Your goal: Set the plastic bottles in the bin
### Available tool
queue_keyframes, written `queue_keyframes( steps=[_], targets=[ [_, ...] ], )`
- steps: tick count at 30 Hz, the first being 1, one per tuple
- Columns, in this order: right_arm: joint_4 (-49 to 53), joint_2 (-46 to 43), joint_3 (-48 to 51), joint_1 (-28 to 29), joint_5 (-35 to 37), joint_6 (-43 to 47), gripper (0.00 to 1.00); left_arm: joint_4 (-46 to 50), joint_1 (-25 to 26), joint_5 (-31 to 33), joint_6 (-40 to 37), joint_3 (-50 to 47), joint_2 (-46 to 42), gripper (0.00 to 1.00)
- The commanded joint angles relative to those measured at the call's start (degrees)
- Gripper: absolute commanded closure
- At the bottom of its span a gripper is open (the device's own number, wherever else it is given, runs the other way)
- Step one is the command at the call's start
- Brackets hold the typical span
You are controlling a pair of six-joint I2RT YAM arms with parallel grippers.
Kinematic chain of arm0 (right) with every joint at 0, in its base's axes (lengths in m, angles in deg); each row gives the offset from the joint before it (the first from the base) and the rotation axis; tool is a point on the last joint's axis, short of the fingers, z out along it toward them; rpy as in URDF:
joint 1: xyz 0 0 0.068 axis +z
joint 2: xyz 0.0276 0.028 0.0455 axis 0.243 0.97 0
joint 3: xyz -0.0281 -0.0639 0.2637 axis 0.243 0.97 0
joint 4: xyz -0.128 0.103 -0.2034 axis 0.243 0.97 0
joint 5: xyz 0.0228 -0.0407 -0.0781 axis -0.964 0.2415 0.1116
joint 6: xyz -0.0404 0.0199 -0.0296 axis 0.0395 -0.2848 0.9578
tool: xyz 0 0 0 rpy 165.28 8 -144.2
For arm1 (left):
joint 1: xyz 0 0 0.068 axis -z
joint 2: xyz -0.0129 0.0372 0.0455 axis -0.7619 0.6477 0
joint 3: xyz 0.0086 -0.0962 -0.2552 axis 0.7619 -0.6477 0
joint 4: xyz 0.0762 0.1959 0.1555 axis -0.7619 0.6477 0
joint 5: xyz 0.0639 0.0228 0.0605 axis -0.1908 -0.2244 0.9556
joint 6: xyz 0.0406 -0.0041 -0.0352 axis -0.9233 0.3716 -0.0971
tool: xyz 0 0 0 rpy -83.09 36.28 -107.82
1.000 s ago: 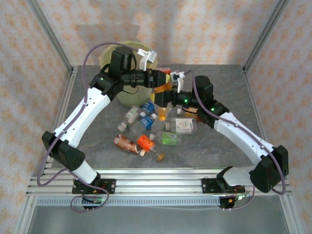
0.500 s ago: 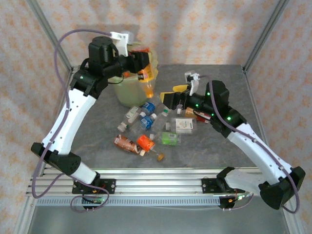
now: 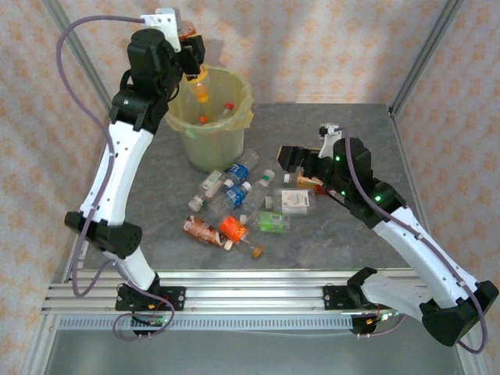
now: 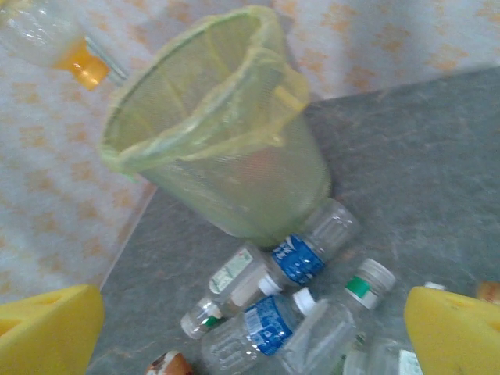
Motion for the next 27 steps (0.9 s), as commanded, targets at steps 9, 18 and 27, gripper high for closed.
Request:
queue_keyframes(
  steps=[9,18,27],
  targets=[
    [6.0,-0.9,0.3,0.3,8.9,-3.8,0.01,-0.5,-2.2,7.3,-5.4,5.5,10.2,0.60],
    [7.1,-0.8,1.0,0.3,10.9,-4.8,0.01,0.7,-2.9,10.4,-4.9,2.5,15.3,0.60],
    [7.5,-0.8,1.7,0.3,12.2,-5.0,0.01,-3.0,-3.4,13.4,-2.1,-8.0,13.5,0.60]
  ],
)
